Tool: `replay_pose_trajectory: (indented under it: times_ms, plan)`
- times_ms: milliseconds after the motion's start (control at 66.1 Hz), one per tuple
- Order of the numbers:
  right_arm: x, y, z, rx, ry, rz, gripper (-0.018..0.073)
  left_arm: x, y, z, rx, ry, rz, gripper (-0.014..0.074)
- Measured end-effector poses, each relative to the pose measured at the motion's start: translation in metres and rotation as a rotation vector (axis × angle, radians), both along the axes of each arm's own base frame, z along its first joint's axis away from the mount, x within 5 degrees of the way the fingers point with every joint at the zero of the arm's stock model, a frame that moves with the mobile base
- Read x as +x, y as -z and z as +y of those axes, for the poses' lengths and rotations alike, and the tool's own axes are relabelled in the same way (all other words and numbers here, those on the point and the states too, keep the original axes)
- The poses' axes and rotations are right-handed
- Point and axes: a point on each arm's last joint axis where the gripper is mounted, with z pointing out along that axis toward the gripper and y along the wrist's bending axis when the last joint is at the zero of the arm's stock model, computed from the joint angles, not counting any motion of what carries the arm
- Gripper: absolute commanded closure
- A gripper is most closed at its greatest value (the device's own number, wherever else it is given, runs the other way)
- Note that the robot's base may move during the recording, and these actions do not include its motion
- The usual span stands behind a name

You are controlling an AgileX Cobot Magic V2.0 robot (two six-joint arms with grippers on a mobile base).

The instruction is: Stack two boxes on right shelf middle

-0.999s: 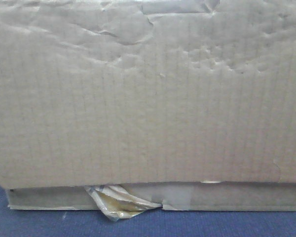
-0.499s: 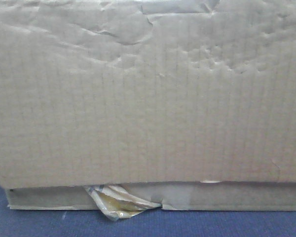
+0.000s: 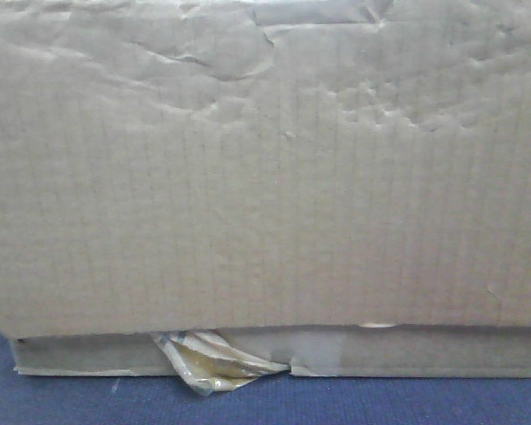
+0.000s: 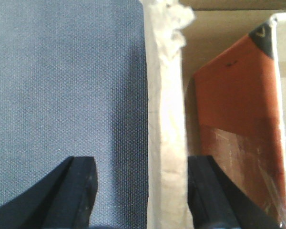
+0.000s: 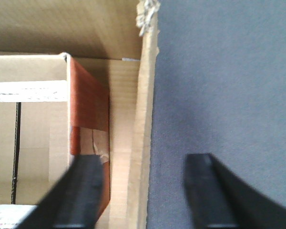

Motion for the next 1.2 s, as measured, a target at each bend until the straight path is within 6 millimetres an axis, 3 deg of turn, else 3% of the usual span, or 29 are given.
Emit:
replay_pose_trajectory:
  times_ms: [272,560,968,1195]
  plan:
    - [0.014,0.024,0.003,-0.009,0.015,0.075,0.0238,0.000,0.000,0.000,0.001,0.000,0.000,0.0279]
    - [0.009,0.053,0.002,-0.026,0.033,0.181,0.0240,0.000,0.000,0.000,0.002,0.000,-0.001,0.0279]
    - [0.004,0.051,0.020,-0.078,-0.004,0.158,0.0240,0.000,0.000,0.000,0.003,0.000,-0.001,0.0279]
    - [0.005,0.051,0.019,-0.097,-0.003,0.151,0.0240,0.000,0.000,0.000,0.004,0.000,-0.002,0.0279]
